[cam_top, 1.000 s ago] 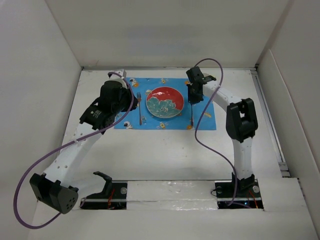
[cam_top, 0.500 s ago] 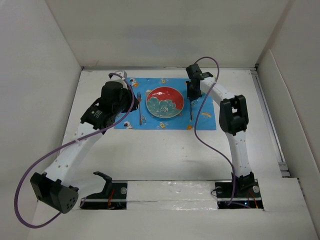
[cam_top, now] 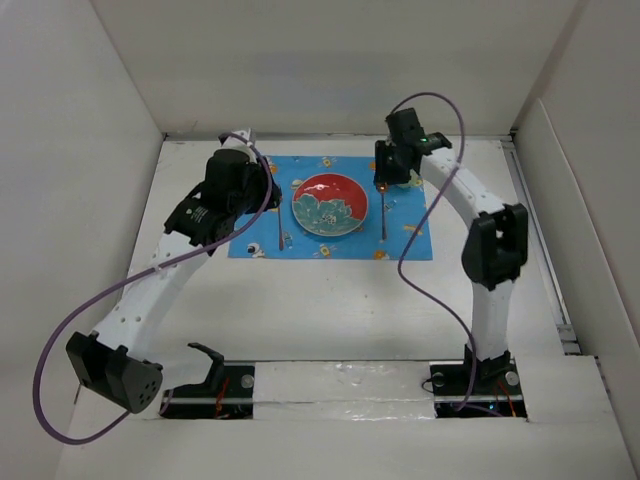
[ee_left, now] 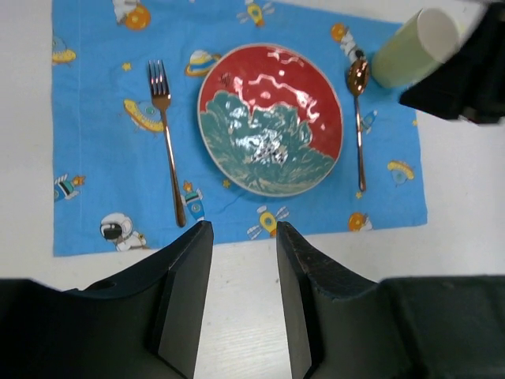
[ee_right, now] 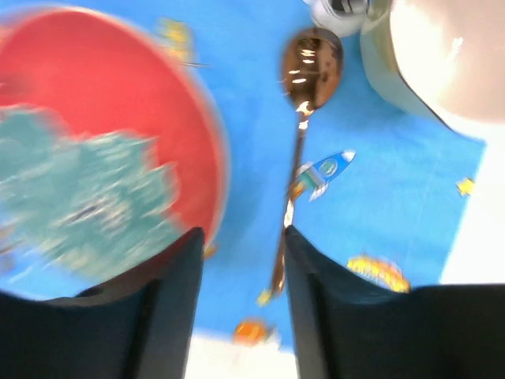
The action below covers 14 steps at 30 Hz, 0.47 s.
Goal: Set the dinner table for one person
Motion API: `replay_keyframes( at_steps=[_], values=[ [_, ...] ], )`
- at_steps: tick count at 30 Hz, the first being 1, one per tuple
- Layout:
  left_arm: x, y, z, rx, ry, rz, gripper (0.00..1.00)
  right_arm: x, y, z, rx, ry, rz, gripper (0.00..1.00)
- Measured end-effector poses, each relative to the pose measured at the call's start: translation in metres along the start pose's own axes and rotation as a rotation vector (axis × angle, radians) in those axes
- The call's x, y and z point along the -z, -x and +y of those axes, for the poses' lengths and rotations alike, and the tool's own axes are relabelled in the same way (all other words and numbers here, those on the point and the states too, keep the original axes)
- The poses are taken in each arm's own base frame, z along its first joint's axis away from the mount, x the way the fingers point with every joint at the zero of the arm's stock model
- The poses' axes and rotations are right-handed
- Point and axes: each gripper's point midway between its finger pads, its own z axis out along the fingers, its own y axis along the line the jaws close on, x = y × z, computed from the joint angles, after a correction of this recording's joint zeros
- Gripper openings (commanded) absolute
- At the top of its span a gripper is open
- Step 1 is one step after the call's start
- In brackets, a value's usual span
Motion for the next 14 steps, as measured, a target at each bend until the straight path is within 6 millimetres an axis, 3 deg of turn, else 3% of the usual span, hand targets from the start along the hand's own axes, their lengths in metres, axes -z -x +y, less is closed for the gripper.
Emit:
replay_keyframes(
  at_steps=[1,2,3,6,7,10,12,14],
  values=[
    [0.001,0.007,-0.002,0.001,0.0,-0.016,0.35,0.026,0.009,0.006,0.004,0.037,-0.048,0.35],
    [0.003,0.015,-0.004,0.003,0.0,-0.033,0.35,0.06,0.02,0.014,0.006,0.085,-0.123,0.16],
    [0.006,0.025,-0.007,0.006,-0.002,-0.056,0.36,0.095,0.031,0.019,0.011,0.125,-0.205,0.09],
    [0.02,0.06,-0.016,0.013,-0.011,-0.146,0.37,0.219,0.054,0.025,-0.005,0.252,-0.513,0.04],
    [0.027,0.074,-0.019,0.016,-0.012,-0.182,0.38,0.266,0.059,0.02,-0.019,0.282,-0.635,0.08],
    [0.051,0.113,-0.024,0.029,-0.007,-0.298,0.48,0.381,0.06,-0.017,-0.105,0.286,-0.967,0.4],
    [0.076,0.141,-0.024,0.046,-0.004,-0.407,0.51,0.438,0.051,-0.045,-0.169,0.249,-1.139,0.49],
    [0.097,0.15,-0.02,0.061,-0.002,-0.475,0.55,0.47,0.045,-0.063,-0.225,0.218,-1.243,0.58]
  ],
)
